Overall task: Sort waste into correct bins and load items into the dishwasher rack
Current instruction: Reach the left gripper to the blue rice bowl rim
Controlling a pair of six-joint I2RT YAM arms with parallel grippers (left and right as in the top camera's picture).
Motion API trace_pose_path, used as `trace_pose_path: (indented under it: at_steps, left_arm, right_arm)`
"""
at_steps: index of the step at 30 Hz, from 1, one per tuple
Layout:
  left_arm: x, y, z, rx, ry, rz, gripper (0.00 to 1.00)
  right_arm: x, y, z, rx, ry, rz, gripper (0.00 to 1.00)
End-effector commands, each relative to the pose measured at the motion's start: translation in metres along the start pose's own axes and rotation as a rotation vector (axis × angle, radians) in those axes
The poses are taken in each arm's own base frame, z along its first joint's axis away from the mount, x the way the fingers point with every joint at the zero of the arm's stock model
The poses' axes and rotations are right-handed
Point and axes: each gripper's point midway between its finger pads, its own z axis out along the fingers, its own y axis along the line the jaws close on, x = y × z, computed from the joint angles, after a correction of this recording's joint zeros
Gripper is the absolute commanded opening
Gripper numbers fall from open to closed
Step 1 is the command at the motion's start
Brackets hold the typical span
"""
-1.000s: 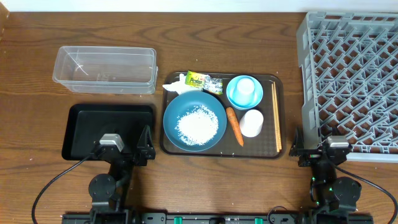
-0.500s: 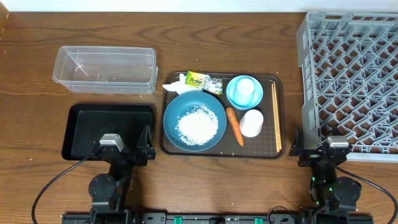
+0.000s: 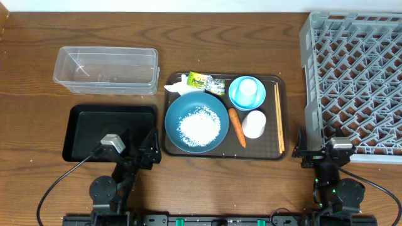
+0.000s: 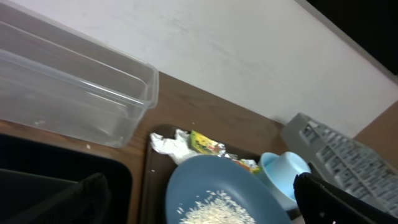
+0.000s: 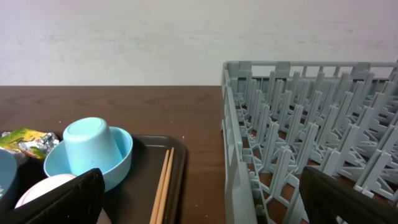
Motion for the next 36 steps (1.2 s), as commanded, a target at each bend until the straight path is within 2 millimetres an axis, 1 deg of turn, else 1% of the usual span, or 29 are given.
trace_pose_path:
  at_steps: [1, 15, 19, 21, 24, 26, 29, 32, 36]
  left_arm:
    - [0.014, -0.001, 0.001, 0.019, 0.054, -0.051, 0.98]
    - [0.015, 0.0, 0.001, 0.017, 0.06, -0.054, 0.98]
    - [0.018, -0.005, 0.0, 0.044, 0.075, -0.057, 0.98]
    - [0.017, -0.005, 0.0, 0.042, 0.076, -0.101, 0.98]
    - [0.012, -0.016, -0.002, 0.079, 0.085, -0.12, 0.98]
    - [0.006, -0.027, -0.003, 0.113, 0.098, -0.116, 0.98]
    - [-0.005, -0.038, -0.004, 0.119, 0.138, -0.101, 0.98]
    - [-0.013, -0.043, -0.001, 0.081, 0.216, -0.07, 0.98]
    - [-0.019, -0.05, 0.01, 0.032, 0.393, -0.045, 0.98]
  right_arm:
    - [0.0, -0.003, 0.0, 0.011, 0.0, -0.018, 0.99]
    - [0.0, -0.003, 0.0, 0.012, 0.0, -0.018, 0.99]
    - [0.0, -0.003, 0.0, 0.012, 0.0, -0.018, 0.99]
    - [0.001, -0.003, 0.0, 0.012, 0.0, -0.018, 0.99]
    - [0.0, -0.003, 0.0, 0.012, 0.0, -0.018, 0.99]
    - [0.0, -0.003, 0.0, 0.012, 0.0, -0.018, 0.99]
    - [0.001, -0.003, 0.0, 0.012, 0.0, -0.018, 0.99]
    - [0.001, -0.003, 0.0, 0.012, 0.0, -0.018, 0.99]
    - [0.001, -0.003, 0.0, 0.012, 0.0, -0.018, 0.99]
